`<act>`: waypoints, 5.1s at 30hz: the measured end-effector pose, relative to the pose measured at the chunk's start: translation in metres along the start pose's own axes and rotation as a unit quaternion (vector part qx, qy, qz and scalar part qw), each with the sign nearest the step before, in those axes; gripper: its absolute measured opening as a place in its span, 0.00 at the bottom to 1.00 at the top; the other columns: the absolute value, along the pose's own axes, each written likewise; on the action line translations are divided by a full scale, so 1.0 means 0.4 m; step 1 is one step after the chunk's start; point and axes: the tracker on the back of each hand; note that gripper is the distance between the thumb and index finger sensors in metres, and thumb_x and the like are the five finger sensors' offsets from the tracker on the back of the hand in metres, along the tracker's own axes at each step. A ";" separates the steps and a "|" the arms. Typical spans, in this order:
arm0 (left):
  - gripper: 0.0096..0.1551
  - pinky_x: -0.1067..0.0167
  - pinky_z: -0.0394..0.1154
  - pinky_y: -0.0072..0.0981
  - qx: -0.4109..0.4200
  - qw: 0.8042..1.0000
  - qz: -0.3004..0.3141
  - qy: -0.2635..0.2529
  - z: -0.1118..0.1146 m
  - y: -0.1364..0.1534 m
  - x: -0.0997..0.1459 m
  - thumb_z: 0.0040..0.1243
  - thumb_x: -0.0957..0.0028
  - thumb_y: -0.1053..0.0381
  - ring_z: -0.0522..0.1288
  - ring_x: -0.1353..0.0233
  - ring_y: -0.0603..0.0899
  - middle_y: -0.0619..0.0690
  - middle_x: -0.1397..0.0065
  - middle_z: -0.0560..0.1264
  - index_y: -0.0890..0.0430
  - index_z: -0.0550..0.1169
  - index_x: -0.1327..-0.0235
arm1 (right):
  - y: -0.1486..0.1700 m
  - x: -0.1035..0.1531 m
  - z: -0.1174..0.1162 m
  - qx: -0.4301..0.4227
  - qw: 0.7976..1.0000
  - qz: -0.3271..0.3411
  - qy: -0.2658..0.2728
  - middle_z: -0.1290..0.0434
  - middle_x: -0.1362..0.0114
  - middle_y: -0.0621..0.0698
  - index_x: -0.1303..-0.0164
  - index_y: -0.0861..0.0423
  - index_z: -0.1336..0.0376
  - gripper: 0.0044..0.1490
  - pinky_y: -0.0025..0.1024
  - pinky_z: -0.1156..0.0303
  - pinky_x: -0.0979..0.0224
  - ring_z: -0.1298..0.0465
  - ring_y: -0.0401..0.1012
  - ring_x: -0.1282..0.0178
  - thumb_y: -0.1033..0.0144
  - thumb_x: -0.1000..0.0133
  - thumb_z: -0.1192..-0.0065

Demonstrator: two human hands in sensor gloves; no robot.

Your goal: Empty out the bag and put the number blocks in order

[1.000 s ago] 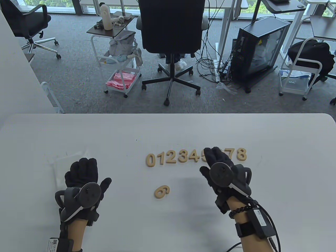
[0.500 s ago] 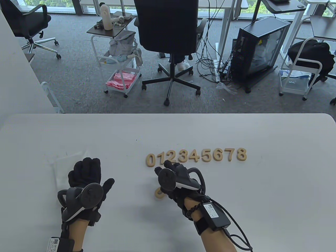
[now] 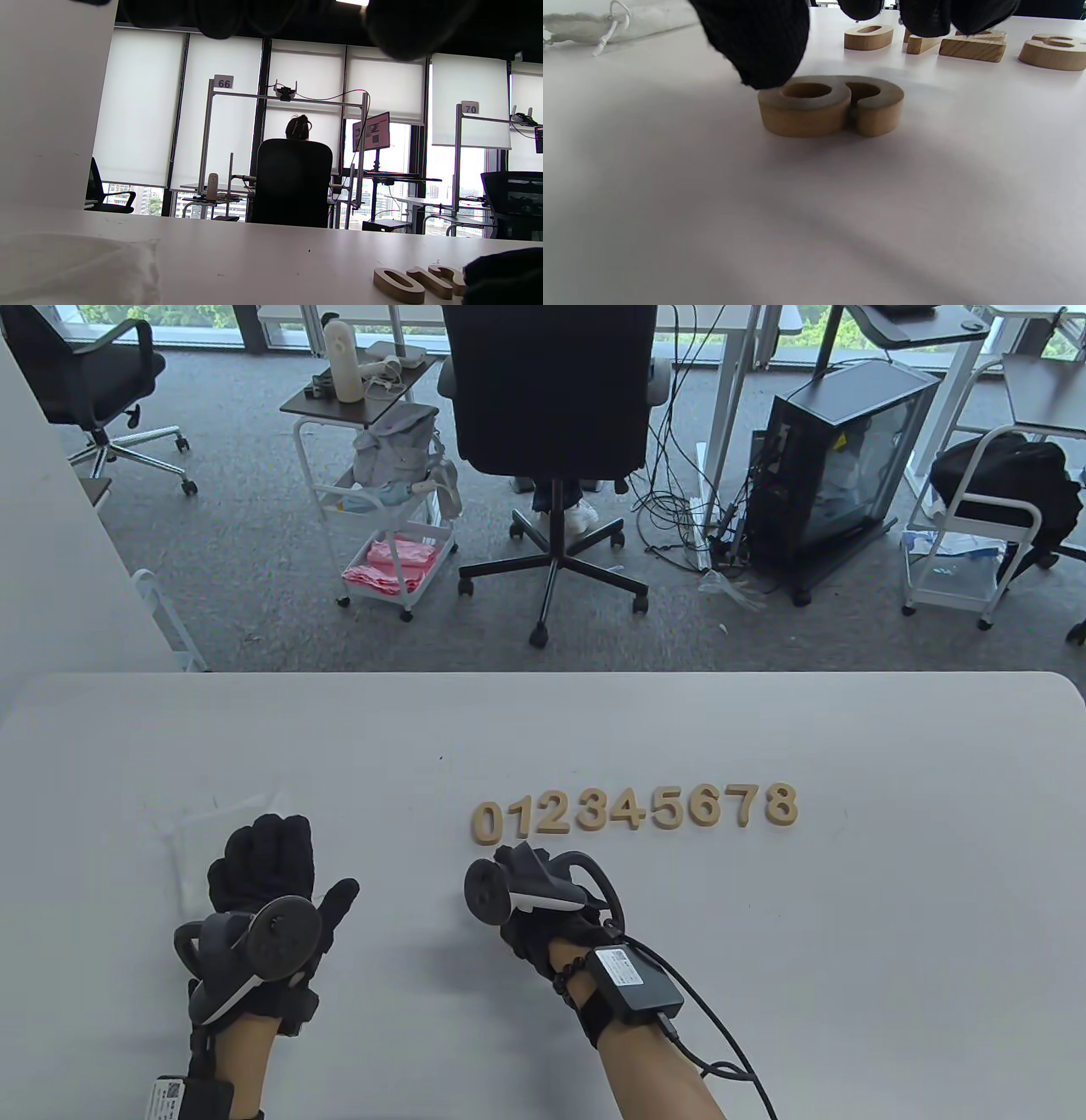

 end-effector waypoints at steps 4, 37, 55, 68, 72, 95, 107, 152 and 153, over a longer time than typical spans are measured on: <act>0.53 0.33 0.55 0.84 0.001 1.000 0.000 -0.003 0.000 0.002 -0.001 0.54 0.43 0.35 0.56 0.22 0.86 0.75 0.17 0.53 0.67 0.56 0.17 | 0.002 -0.007 -0.009 -0.023 1.000 0.003 -0.006 0.55 0.13 0.64 0.18 0.47 0.53 0.43 0.71 0.43 0.22 0.43 0.72 0.19 0.71 0.42 0.37; 0.53 0.33 0.54 0.84 -0.008 1.000 -0.003 0.003 0.004 0.003 -0.002 0.54 0.43 0.35 0.56 0.22 0.86 0.75 0.17 0.53 0.67 0.57 0.17 | 0.011 0.058 -0.072 0.001 1.000 0.030 0.000 0.52 0.14 0.60 0.20 0.51 0.50 0.40 0.53 0.38 0.19 0.45 0.60 0.18 0.72 0.42 0.38; 0.53 0.33 0.54 0.84 -0.012 1.000 -0.006 0.002 0.009 0.003 -0.004 0.54 0.43 0.35 0.56 0.22 0.86 0.75 0.17 0.53 0.67 0.57 0.17 | 0.013 0.082 -0.074 0.047 0.993 0.022 0.107 0.32 0.24 0.63 0.23 0.54 0.43 0.40 0.46 0.22 0.32 0.26 0.58 0.34 0.65 0.47 0.32; 0.53 0.33 0.54 0.84 -0.013 1.000 -0.007 0.002 0.008 0.004 -0.004 0.54 0.43 0.35 0.56 0.22 0.86 0.75 0.17 0.53 0.67 0.56 0.17 | 0.158 0.145 0.005 -0.111 0.979 -0.031 0.167 0.33 0.23 0.63 0.21 0.49 0.46 0.40 0.52 0.16 0.38 0.17 0.55 0.40 0.61 0.44 0.35; 0.53 0.33 0.54 0.84 -0.015 1.000 -0.005 0.002 0.008 0.002 -0.006 0.54 0.43 0.35 0.56 0.22 0.86 0.75 0.17 0.53 0.67 0.56 0.17 | 0.227 0.184 0.053 -0.147 0.965 -0.057 0.211 0.32 0.24 0.64 0.23 0.50 0.42 0.38 0.52 0.16 0.39 0.17 0.56 0.41 0.61 0.44 0.33; 0.53 0.33 0.54 0.84 -0.024 0.999 -0.025 0.000 0.002 0.015 -0.005 0.54 0.43 0.35 0.56 0.22 0.86 0.75 0.17 0.53 0.67 0.57 0.17 | 0.730 0.424 0.072 -0.094 0.911 -0.300 0.267 0.28 0.28 0.66 0.27 0.56 0.36 0.35 0.47 0.14 0.39 0.16 0.54 0.41 0.59 0.45 0.32; 0.53 0.33 0.54 0.84 -0.026 0.999 -0.036 0.002 -0.001 0.026 -0.005 0.54 0.43 0.35 0.56 0.22 0.86 0.75 0.17 0.53 0.67 0.57 0.17 | 0.850 0.382 0.034 -0.089 0.885 -0.397 0.227 0.28 0.29 0.67 0.29 0.51 0.34 0.31 0.44 0.14 0.40 0.16 0.52 0.43 0.57 0.44 0.35; 0.53 0.33 0.54 0.85 -0.035 0.998 -0.045 0.013 0.006 0.036 -0.007 0.54 0.43 0.34 0.56 0.22 0.86 0.75 0.17 0.53 0.67 0.56 0.17 | 0.914 0.235 -0.050 -0.083 0.904 -0.415 0.065 0.38 0.21 0.65 0.22 0.51 0.46 0.40 0.41 0.19 0.33 0.24 0.53 0.35 0.71 0.45 0.34; 0.53 0.33 0.54 0.85 -0.035 0.998 -0.044 0.015 0.007 0.036 -0.008 0.54 0.43 0.34 0.56 0.22 0.86 0.75 0.17 0.52 0.67 0.57 0.17 | 0.914 0.236 -0.049 -0.084 0.904 -0.414 0.065 0.39 0.21 0.66 0.22 0.52 0.47 0.41 0.41 0.19 0.33 0.23 0.52 0.35 0.70 0.46 0.34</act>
Point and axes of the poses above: the tracker on the back of each hand, its own y axis roughly to the little-finger side, its own x axis roughly from the fingertips to the wrist, z = x × y
